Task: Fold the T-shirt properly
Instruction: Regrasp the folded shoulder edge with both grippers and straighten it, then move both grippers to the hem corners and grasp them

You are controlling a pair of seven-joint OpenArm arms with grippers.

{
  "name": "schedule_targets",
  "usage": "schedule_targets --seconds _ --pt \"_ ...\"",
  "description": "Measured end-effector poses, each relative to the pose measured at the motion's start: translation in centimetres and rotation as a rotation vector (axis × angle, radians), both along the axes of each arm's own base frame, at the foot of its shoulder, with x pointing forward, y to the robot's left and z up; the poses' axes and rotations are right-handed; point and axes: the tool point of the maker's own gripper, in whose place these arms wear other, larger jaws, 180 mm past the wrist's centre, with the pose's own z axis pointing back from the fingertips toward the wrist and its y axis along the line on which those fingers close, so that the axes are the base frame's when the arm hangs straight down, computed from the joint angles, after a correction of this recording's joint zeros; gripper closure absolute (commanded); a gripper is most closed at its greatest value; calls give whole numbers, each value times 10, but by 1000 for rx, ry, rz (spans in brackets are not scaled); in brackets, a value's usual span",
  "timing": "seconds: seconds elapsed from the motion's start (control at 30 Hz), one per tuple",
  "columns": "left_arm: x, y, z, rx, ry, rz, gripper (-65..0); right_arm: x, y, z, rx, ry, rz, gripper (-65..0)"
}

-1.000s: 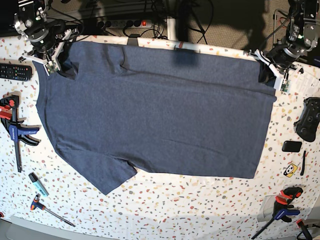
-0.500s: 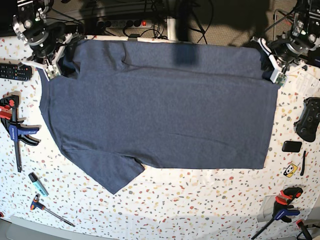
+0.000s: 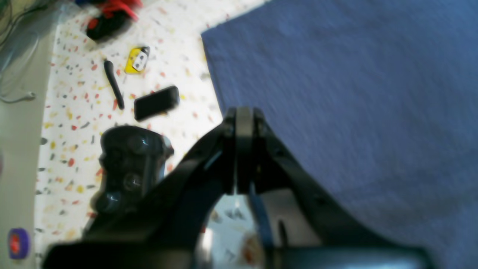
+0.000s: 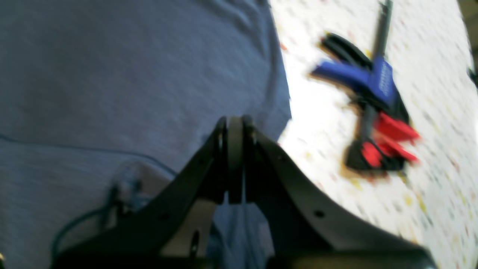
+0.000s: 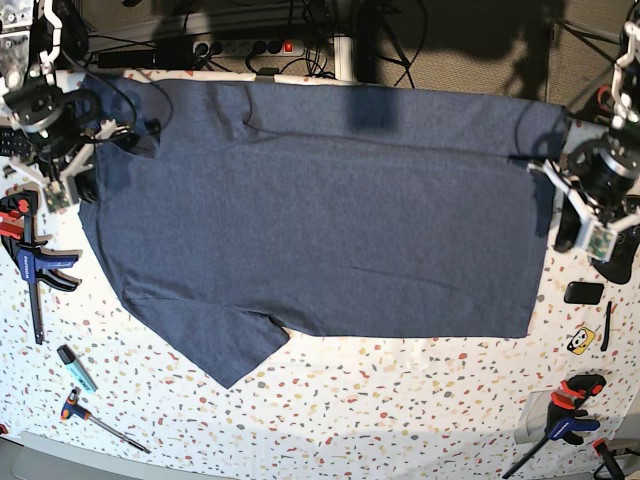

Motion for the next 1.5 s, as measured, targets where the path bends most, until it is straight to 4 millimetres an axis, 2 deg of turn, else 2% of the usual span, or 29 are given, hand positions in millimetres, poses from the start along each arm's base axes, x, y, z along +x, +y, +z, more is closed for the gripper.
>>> schedule_targets --seconds 0.03,0.07,0.13,0.2,0.3,0.37,0.43,0.53,0.73,0.87,0.93,1.3,1.4,1.5 --pt "6 5 -1 -25 2 20 -160 4 6 0 3 1 22 -18" --pt "12 11 -5 -49 7 40 -181 9 11 2 14 -2 36 -72" --pt "26 20 -10 -92 17 64 -182 19 22 6 31 -18 68 -168" --pt "43 24 -8 -136 20 42 -182 30 32 10 45 -39 95 -217" --pt "70 27 -2 -247 17 22 -182 44 41 6 48 -19 111 -221" --pt "91 40 -4 -302 17 60 -182 49 45 -2 48 14 117 -221" --pt "106 46 -13 -355 44 75 -182 55 48 -10 53 38 121 -221" --pt "127 40 -28 -427 91 76 -182 61 51 -19 61 59 127 -221" --pt "159 25 -62 -389 189 79 -182 59 47 -28 54 96 114 -221" --pt "168 18 -90 -321 258 136 -182 55 44 -33 45 132 102 -221" --pt "169 21 -101 -271 273 181 -182 53 43 -35 42 145 98 -221" --pt "166 23 -108 -283 290 198 -180 53 42 -36 39 152 95 -221" --pt "162 19 -113 -291 300 191 -154 53 43 -36 40 152 95 -221" --pt "158 6 -119 -322 302 159 -143 53 43 -36 39 151 96 -221"
